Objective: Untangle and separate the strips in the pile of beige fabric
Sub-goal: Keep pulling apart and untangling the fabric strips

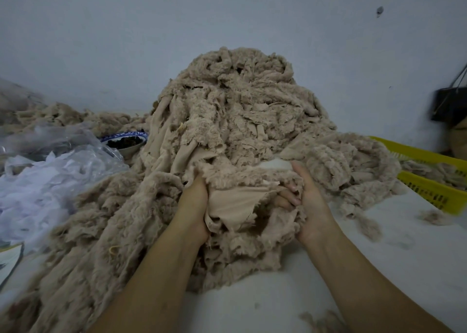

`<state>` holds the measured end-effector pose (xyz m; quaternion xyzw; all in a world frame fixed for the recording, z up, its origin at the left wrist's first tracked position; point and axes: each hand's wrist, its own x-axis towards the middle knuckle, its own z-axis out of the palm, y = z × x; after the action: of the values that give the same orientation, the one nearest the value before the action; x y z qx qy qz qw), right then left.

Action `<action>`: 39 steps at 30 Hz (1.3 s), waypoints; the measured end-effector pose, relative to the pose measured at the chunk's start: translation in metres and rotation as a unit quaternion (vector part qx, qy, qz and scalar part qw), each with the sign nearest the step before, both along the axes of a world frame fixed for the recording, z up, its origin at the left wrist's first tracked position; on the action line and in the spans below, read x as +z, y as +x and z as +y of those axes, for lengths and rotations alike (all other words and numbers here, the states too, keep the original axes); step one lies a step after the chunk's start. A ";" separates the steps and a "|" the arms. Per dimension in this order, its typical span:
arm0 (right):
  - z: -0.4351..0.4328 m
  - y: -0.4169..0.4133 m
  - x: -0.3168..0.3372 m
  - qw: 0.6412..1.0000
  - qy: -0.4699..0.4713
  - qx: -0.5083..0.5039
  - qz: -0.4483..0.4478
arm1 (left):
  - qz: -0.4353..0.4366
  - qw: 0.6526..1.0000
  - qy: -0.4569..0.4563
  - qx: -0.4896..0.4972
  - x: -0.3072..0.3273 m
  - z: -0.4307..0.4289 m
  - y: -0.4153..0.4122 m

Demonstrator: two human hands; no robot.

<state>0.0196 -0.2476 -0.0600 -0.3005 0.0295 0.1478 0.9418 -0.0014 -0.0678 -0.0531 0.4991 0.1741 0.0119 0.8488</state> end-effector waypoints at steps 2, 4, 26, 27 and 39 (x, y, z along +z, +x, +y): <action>0.000 0.001 -0.002 0.999 -0.038 -0.030 0.003 | 0.002 1.000 0.006 -0.008 -0.002 -0.002 -0.001; 0.001 0.002 -0.008 0.961 -0.269 -0.065 -0.027 | 0.005 1.000 0.019 -0.022 -0.004 -0.003 -0.002; -0.001 0.020 -0.020 0.923 -0.315 -0.219 -0.028 | -0.082 0.959 0.150 -0.226 -0.001 0.004 -0.012; -0.006 0.022 -0.016 0.934 -0.281 -0.220 -0.010 | -0.080 0.973 0.095 -0.196 0.001 0.009 -0.012; -0.007 0.016 -0.012 0.956 -0.232 -0.171 -0.057 | -0.075 0.936 0.173 0.298 -0.011 0.016 0.009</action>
<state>0.0361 -0.2549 -0.0718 -0.5090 0.0602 -0.0439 0.8575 0.0074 -0.0518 -0.0642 0.5610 0.2457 0.3322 0.7173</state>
